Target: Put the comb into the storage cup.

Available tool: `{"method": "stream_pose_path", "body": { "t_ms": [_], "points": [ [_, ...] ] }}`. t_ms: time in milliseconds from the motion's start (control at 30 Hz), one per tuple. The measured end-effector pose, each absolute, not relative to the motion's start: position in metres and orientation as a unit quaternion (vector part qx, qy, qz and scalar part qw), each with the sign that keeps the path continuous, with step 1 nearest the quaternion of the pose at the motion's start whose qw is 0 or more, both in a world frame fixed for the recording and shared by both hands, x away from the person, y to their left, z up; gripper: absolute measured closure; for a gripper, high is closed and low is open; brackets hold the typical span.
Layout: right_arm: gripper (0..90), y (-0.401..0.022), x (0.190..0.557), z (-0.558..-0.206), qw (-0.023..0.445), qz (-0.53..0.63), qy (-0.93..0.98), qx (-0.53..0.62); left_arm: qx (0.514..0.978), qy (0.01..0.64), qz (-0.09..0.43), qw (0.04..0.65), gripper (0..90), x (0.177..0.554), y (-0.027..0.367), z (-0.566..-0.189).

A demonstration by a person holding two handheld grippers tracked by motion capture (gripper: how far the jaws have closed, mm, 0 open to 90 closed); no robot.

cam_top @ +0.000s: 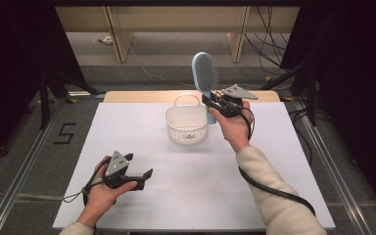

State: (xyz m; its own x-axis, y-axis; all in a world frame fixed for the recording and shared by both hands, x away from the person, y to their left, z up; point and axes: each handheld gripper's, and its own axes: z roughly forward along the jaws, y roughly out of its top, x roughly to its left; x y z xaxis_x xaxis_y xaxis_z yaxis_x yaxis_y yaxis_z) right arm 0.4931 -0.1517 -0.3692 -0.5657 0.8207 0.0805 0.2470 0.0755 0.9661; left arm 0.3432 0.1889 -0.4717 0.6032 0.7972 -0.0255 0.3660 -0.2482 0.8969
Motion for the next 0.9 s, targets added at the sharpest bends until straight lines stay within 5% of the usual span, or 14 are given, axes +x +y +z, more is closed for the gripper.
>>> {"method": "stream_pose_path", "body": {
  "t_ms": [900],
  "points": [
    [70.3,-0.1469,0.4987,-0.3675,0.253,0.561,0.684,0.391,0.757,0.384,0.225,0.478,9.1,0.3434,0.1887,-0.4718]
  ]
}}
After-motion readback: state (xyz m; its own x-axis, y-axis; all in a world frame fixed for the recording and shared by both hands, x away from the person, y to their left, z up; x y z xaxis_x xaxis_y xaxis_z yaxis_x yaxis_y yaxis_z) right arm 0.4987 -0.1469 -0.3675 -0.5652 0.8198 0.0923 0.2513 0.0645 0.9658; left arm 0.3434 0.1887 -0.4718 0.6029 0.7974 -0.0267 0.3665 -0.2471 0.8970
